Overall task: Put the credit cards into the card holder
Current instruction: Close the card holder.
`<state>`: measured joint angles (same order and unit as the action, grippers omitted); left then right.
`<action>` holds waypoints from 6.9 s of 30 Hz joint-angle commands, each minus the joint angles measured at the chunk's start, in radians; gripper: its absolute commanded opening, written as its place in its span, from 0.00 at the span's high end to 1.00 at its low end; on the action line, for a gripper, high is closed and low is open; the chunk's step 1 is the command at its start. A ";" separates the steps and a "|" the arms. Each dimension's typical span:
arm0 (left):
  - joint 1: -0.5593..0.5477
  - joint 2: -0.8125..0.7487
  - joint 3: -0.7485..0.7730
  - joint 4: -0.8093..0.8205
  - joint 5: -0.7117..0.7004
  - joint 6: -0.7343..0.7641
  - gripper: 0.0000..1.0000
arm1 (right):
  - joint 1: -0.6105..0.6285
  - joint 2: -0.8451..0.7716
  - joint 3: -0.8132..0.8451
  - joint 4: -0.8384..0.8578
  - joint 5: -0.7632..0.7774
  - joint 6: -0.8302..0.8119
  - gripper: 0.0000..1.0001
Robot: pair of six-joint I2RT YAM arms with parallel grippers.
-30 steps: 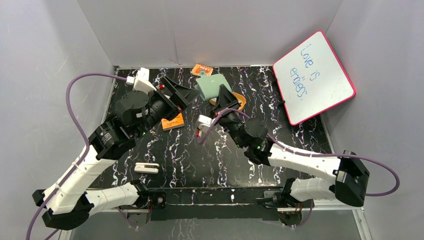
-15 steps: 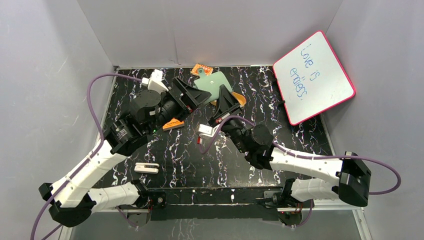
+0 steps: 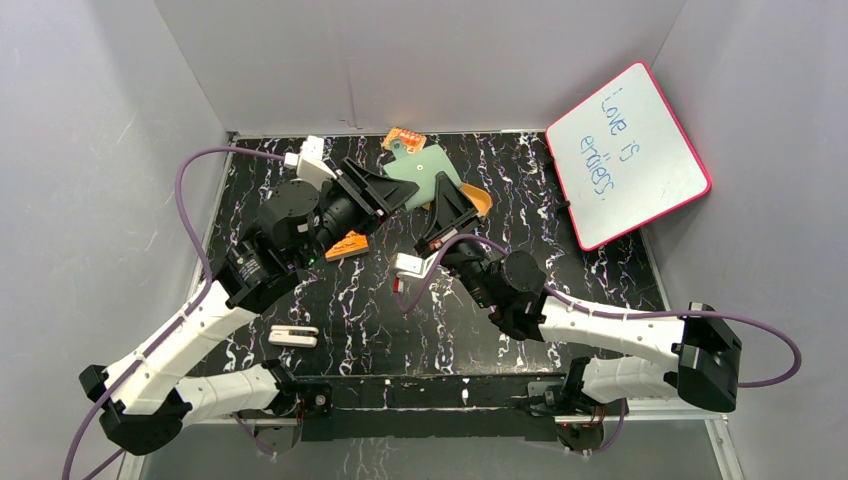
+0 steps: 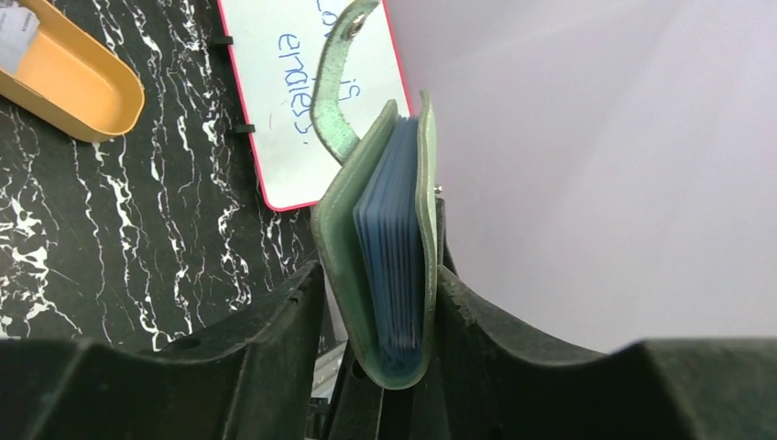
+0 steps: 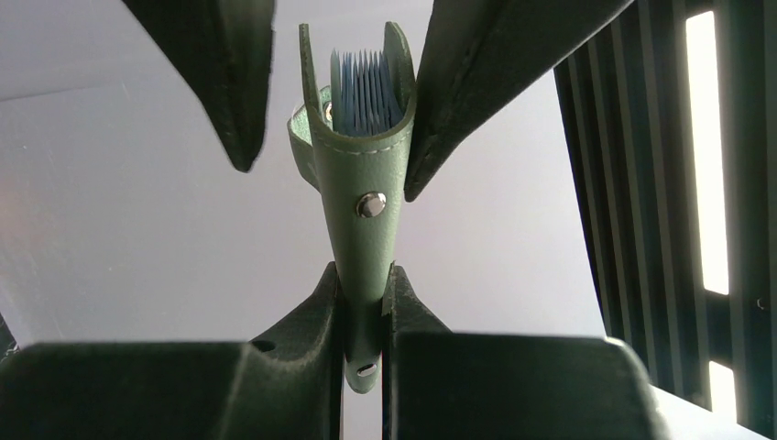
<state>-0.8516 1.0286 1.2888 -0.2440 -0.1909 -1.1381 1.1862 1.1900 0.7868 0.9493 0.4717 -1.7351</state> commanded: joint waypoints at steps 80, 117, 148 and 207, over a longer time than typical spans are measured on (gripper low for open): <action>0.006 -0.407 -0.153 -0.306 1.003 1.333 1.00 | 0.190 -0.354 0.270 -1.117 -0.639 1.975 0.04; 0.006 -0.761 -0.534 0.320 0.330 0.739 0.11 | 0.190 -0.312 0.067 -0.407 -0.419 1.987 1.00; 0.005 -0.451 -0.645 0.943 0.523 0.272 0.68 | 0.189 -0.283 -0.017 -0.169 -0.210 2.062 1.00; 0.006 -0.512 -0.540 -0.027 -0.077 0.065 1.00 | -0.110 -0.085 0.538 -1.199 0.038 2.093 0.01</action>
<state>-0.8455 0.5446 0.7094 -0.2962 -0.1524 -0.9695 1.3174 1.0534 1.2255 -0.2264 0.7555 0.3008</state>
